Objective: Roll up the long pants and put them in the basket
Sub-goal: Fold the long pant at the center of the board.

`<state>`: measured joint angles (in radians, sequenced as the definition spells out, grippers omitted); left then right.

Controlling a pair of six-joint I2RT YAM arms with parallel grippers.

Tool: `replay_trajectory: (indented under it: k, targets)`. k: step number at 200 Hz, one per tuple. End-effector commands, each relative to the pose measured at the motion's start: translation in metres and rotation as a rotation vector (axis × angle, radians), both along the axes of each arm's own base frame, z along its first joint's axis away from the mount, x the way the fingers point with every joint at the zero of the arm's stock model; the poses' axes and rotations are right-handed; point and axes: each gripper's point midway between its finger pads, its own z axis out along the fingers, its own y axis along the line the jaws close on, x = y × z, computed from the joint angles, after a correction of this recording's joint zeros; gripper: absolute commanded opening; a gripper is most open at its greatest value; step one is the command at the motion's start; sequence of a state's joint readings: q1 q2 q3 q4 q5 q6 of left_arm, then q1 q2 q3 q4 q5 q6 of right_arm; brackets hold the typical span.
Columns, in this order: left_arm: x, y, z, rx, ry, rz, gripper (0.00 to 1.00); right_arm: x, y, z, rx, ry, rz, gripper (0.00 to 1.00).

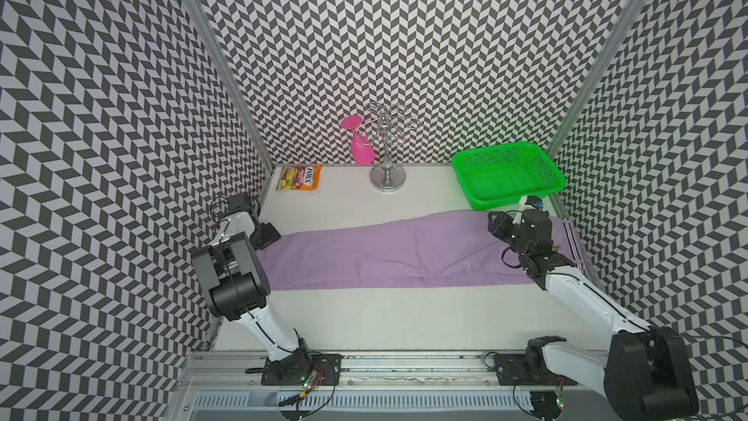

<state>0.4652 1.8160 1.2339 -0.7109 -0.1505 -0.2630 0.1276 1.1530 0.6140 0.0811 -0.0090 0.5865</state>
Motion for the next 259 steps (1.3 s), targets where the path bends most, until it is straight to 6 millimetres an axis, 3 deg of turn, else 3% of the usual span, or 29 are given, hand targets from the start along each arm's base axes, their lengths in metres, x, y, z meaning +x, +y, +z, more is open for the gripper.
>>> replay_trajectory:
  k: [1,58,83,102,112,134,154,192,243,248,259]
  targets:
    - [-0.023,-0.011,-0.031,-0.06,0.12,-0.031,0.97,0.0,-0.008,0.014,-0.014,-0.056,-0.032,0.56]
    - [-0.031,-0.024,-0.065,-0.112,0.186,-0.042,0.84,0.004,-0.006,0.01,0.001,-0.048,-0.02,0.56]
    - [-0.028,-0.033,-0.078,-0.135,0.193,-0.057,0.54,0.002,-0.01,0.009,-0.003,-0.046,-0.03,0.56]
    - [-0.018,-0.043,-0.084,-0.136,0.184,-0.083,0.23,0.0,-0.017,0.013,-0.001,-0.062,-0.055,0.56]
    - [-0.013,-0.047,-0.088,-0.143,0.181,-0.093,0.0,0.0,-0.021,0.016,0.003,-0.074,-0.068,0.56]
    - [-0.005,-0.05,-0.087,-0.128,0.172,-0.11,0.0,0.0,-0.027,0.016,0.009,-0.083,-0.083,0.56]
    - [0.013,-0.042,-0.063,-0.084,0.075,-0.092,0.0,0.002,-0.028,0.011,0.012,-0.074,-0.079,0.56]
    - [0.037,-0.009,0.01,0.051,-0.177,-0.004,0.0,0.004,-0.023,-0.004,0.021,-0.041,-0.05,0.56]
    - [0.06,-0.015,0.089,0.198,-0.28,-0.021,0.0,0.007,-0.02,-0.023,0.03,-0.011,-0.04,0.56]
    - [0.06,-0.014,0.096,0.22,-0.28,-0.017,0.0,0.006,-0.01,-0.028,0.023,0.009,0.03,0.55]
    - [0.06,-0.01,0.106,0.244,-0.283,-0.01,0.0,0.007,-0.008,-0.035,0.014,0.037,0.044,0.55]
